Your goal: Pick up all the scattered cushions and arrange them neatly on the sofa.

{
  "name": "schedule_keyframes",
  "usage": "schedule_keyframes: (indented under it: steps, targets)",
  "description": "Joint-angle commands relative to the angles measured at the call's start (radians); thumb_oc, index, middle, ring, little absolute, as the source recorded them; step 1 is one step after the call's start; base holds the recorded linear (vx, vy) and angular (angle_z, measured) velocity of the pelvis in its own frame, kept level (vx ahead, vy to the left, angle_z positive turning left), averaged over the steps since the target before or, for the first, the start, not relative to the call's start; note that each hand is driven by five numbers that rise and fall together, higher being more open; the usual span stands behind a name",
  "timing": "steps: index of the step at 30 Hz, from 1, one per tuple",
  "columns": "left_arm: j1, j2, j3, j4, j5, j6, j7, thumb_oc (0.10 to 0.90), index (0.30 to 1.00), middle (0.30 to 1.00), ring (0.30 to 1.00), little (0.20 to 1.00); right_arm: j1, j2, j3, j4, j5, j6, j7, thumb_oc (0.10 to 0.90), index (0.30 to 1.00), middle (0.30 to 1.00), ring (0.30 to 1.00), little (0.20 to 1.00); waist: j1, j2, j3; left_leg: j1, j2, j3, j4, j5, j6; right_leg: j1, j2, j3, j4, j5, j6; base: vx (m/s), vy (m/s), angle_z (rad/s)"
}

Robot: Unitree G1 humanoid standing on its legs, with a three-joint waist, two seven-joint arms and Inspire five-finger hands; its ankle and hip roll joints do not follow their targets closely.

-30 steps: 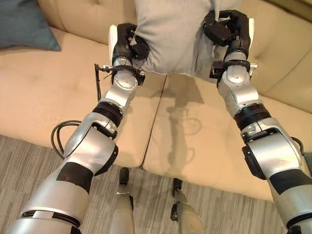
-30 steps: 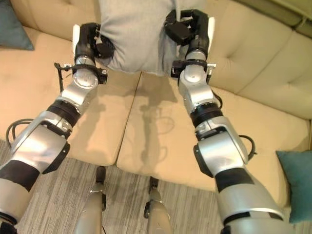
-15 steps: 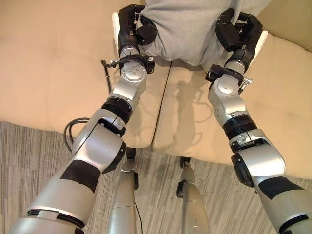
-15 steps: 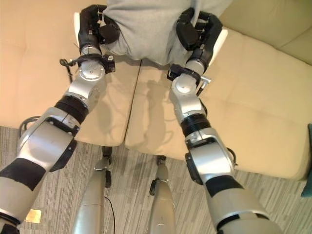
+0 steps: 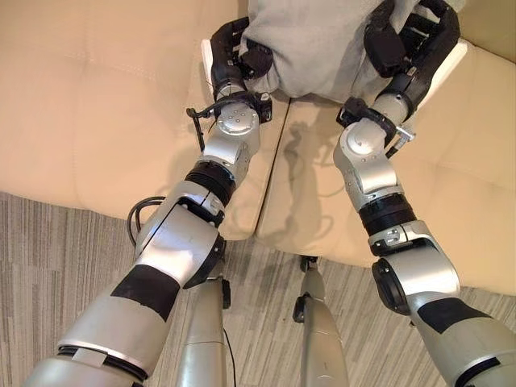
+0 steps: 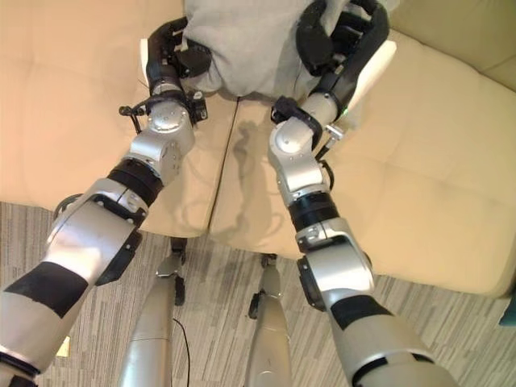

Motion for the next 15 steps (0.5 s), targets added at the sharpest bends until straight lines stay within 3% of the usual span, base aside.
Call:
schedule_keyframes:
  steps: [1,4,7,10,15]
  targets:
    - [-0.221,-0.119,-0.002,0.032,0.087,-0.013,0.053,0.8,0.9,0.9,0.9,0.9,-0.099,-0.043,0.004,-0.094,-0.113,-0.017,-0.033,0.8,0.9,0.9,0.9,0.9,-0.006,0.054,-0.004,0.17,0.039,-0.031,-0.201,-0.051,-0.056,0.257,-0.03,-0.019,0.021,-0.017,0.127,-0.01,-0.022,-0.03]
    - [-0.237,-0.114,-0.026,0.083,0.185,0.052,0.159,0.8,0.9,0.9,0.9,0.9,-0.135,-0.055,0.032,-0.064,-0.134,0.028,-0.061,0.8,0.9,0.9,0.9,0.9,0.006,0.053,-0.006,0.187,0.043,-0.035,-0.239,-0.026,-0.056,0.264,-0.027,-0.025,0.019,-0.021,0.127,-0.02,-0.038,-0.01]
    - [-0.245,-0.094,0.024,0.149,0.161,0.109,0.316,0.8,0.9,0.9,0.9,0.9,-0.178,-0.051,0.041,-0.011,-0.088,0.033,-0.09,0.8,0.9,0.9,0.9,0.9,0.019,0.054,-0.003,0.204,0.047,-0.038,-0.263,-0.004,-0.064,0.276,-0.021,-0.033,0.014,-0.03,0.127,0.0,-0.045,-0.02]
    - [-0.238,-0.083,0.051,0.162,0.16,0.109,0.457,0.8,0.9,0.9,0.9,0.9,-0.255,-0.019,0.09,0.068,-0.078,0.055,-0.129,0.8,0.9,0.9,0.9,0.9,0.032,0.048,-0.009,0.219,0.047,-0.037,-0.279,0.006,-0.066,0.283,-0.019,-0.045,0.01,-0.037,0.127,0.0,-0.032,0.02]
    - [-0.232,-0.061,0.056,0.141,0.13,0.103,0.646,0.8,0.9,0.9,0.9,0.9,-0.353,0.054,0.12,0.175,0.004,0.029,-0.18,0.8,0.9,0.9,0.9,0.9,0.057,0.049,-0.017,0.222,0.046,-0.043,-0.277,0.005,-0.064,0.293,-0.022,-0.061,0.007,-0.046,0.127,0.0,-0.01,-0.02]
